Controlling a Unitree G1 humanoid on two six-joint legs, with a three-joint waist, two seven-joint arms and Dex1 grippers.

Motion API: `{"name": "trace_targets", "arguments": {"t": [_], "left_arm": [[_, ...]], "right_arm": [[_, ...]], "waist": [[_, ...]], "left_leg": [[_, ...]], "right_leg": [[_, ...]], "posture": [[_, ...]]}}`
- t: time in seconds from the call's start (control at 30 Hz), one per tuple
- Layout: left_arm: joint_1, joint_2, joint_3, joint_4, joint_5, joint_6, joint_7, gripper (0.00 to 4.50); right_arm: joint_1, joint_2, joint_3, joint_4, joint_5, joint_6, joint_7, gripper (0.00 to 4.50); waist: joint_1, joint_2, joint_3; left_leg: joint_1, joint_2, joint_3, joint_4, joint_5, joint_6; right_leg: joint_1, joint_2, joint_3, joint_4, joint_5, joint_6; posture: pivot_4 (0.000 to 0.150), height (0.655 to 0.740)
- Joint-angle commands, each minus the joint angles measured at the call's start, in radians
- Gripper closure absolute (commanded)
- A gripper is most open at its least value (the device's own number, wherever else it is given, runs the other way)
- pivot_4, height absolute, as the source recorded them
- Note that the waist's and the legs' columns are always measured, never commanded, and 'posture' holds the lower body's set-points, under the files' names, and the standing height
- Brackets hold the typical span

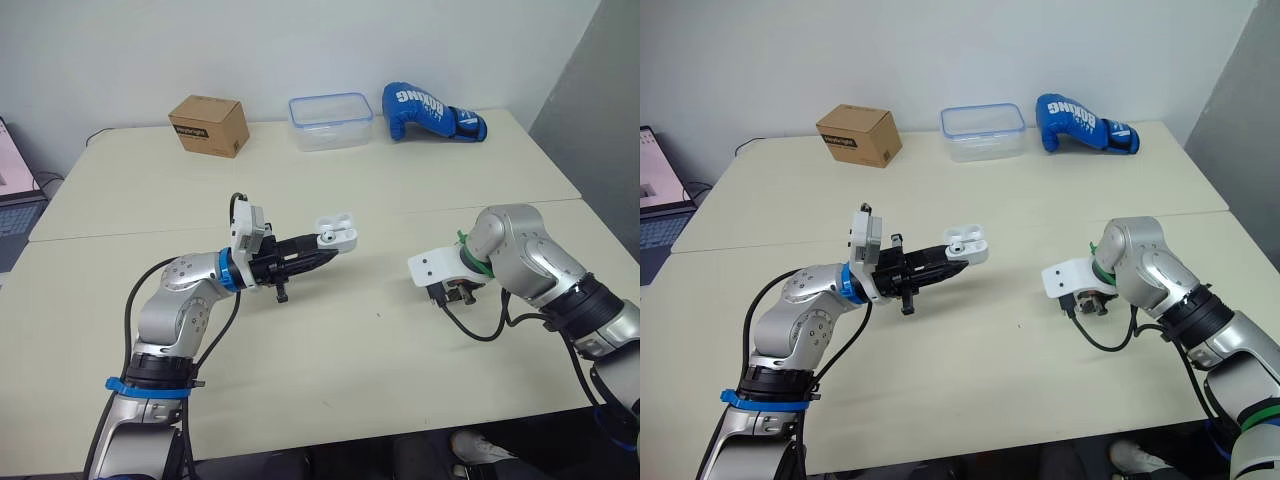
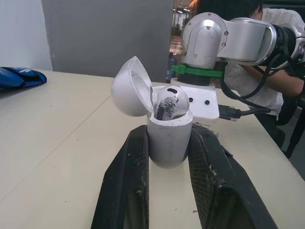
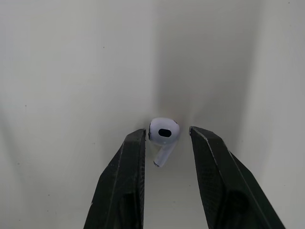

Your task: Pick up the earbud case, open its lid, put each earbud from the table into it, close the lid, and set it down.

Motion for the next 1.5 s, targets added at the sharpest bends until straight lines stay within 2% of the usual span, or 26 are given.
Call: {"name": "trace_targets", "arguments": {"t": [0.03,0.3,0.4,0.43,1.1,1.3,1.4,1.5], "left_arm": [[-0.005,-0.003,0.001,-0.023,-0.002,-0.021,0.004,3.71],[-0.004,-0.005,0.0,-0.023,-0.001,-0.021,0.006,3.71],[-0.005,-0.003,0.001,-0.023,-0.001,-0.02,0.005,3.71],[-0.005,-0.003,0.001,-0.023,-0.002,-0.019,0.006,3.71],[-0.004,-0.013,0.0,-0.014,0.006,-0.029,0.013,3.71],[-0.017,-0.025,0.008,0.035,0.015,-0.058,0.014,3.71],[-0.035,-0.034,0.007,0.08,0.016,-0.075,0.003,3.71],[-0.052,-0.04,0.007,0.119,0.019,-0.09,-0.009,3.71]], "right_arm": [[-0.001,-0.013,-0.014,-0.042,-0.002,0.012,0.056,2.99],[0.012,-0.021,-0.011,-0.063,-0.003,0.023,0.052,2.99],[0.015,-0.023,-0.01,-0.059,-0.009,0.017,0.046,3.95],[0.016,-0.024,-0.01,-0.058,-0.01,0.017,0.047,4.12],[0.022,-0.033,-0.042,-0.093,0.009,0.064,0.053,4.12],[0.011,-0.036,-0.242,-0.212,0.13,0.326,-0.001,4.12],[0.084,0.072,-0.42,-0.33,0.19,0.532,-0.159,4.12],[0.118,0.181,-0.531,-0.425,0.243,0.739,-0.272,4.12]], "waist": [[0.0,0.0,0.0],[0.0,0.0,0.0],[0.0,0.0,0.0],[0.0,0.0,0.0],[0.001,0.0,0.0],[0.004,0.0,0.0],[0.005,0.0,0.0],[0.008,0.0,0.0]], "left_leg": [[0.0,0.0,0.0,0.0,0.0,0.0],[0.0,0.0,0.0,0.0,0.0,0.0],[0.0,0.0,0.0,0.0,0.0,0.0],[0.0,0.0,0.0,0.0,0.0,0.0],[0.0,0.0,0.0,0.0,0.0,0.0],[0.0,0.0,0.0,0.0,0.0,0.0],[0.0,0.0,0.0,0.0,0.0,0.0],[0.0,0.0,-0.001,0.0,0.0,0.0]], "right_leg": [[0.0,0.0,0.0,0.0,0.0,0.0],[0.0,0.0,0.0,0.0,0.0,0.0],[0.0,0.0,0.0,0.0,0.0,0.0],[0.0,0.0,0.0,0.0,0.0,0.0],[0.0,0.0,0.0,0.0,0.0,0.0],[0.0,0.0,0.0,0.0,0.0,0.0],[0.0,0.0,0.0,0.0,0.0,0.0],[0.0,0.0,0.0,0.001,0.0,0.0]], "posture": [[0.15,0.7307],[0.15,0.7307],[0.15,0.7307],[0.15,0.7307],[0.15,0.7307],[0.15,0.7307],[0.15,0.7307],[0.15,0.7307]]}}
